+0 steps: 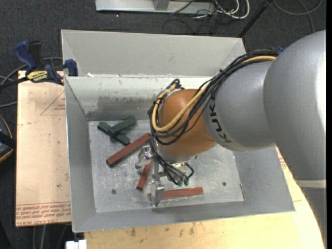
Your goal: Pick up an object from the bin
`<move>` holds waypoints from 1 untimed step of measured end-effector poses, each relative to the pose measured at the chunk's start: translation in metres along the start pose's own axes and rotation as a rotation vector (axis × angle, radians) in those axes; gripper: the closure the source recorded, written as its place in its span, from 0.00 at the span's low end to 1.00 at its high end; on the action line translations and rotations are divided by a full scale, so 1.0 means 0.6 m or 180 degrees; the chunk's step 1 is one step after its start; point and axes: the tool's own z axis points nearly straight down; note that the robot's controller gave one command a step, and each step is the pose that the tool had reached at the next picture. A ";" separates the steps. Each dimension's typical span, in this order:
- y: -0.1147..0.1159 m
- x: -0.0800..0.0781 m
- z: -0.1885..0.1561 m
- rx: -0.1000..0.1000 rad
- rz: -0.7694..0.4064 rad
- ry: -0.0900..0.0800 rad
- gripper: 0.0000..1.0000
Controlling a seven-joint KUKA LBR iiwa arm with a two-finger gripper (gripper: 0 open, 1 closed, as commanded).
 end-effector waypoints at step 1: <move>-0.004 -0.037 0.040 0.0000 -0.0318 0.0010 0.00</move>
Offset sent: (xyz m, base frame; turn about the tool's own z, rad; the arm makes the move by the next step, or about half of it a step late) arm 0.0264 -0.0058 -0.0263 -0.1484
